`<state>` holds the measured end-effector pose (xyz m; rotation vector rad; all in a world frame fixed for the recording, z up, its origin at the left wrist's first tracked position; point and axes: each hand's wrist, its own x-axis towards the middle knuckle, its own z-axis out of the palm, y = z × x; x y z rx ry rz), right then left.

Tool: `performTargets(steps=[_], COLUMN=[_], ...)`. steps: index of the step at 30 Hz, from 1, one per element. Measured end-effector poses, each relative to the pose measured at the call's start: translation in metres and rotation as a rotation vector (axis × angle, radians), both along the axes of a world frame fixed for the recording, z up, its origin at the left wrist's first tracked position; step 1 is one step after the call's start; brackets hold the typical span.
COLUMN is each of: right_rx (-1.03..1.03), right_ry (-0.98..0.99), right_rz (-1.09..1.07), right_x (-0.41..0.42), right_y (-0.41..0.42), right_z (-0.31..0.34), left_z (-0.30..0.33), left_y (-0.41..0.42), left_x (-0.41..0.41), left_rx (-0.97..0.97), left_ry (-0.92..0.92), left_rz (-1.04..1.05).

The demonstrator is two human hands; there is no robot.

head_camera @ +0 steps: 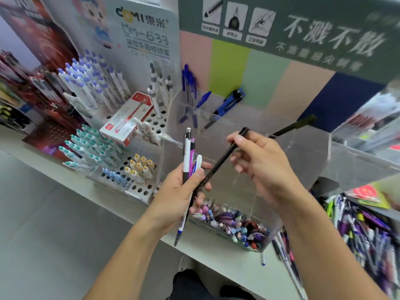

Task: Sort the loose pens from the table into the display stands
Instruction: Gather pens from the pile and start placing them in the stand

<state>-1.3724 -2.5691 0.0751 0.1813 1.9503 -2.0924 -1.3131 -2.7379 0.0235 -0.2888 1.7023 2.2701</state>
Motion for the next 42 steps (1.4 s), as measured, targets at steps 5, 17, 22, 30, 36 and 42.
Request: performTargets(steps=[5,17,22,30,36,42], right_rx=[0.15,0.714,0.81,0.312,0.244,0.308], right_ry=[0.394,0.479,0.635,0.155,0.254,0.656], right_rz=[-0.187,-0.453,-0.472,0.039,-0.158,-0.275], right_x=[0.01,-0.004,0.027,0.034,0.026,0.02], right_y=[0.066,0.131,0.117,0.092,0.099,0.072], right_z=[0.042,0.024,0.038,0.018,0.021,0.046], left_z=[0.007,0.037,0.037,0.031,0.02,0.007], left_y=[0.01,0.08,0.091,0.094,0.074,0.044], left_x=[-0.005,-0.023,-0.019,-0.007,-0.003,0.0], left_rx=[0.01,0.236,0.268,0.007,-0.158,-0.427], left_ry=[0.002,-0.043,-0.056,0.082,-0.033,0.193], left_rz=[-0.094,-0.216,-0.279,-0.335,-0.227,0.015])
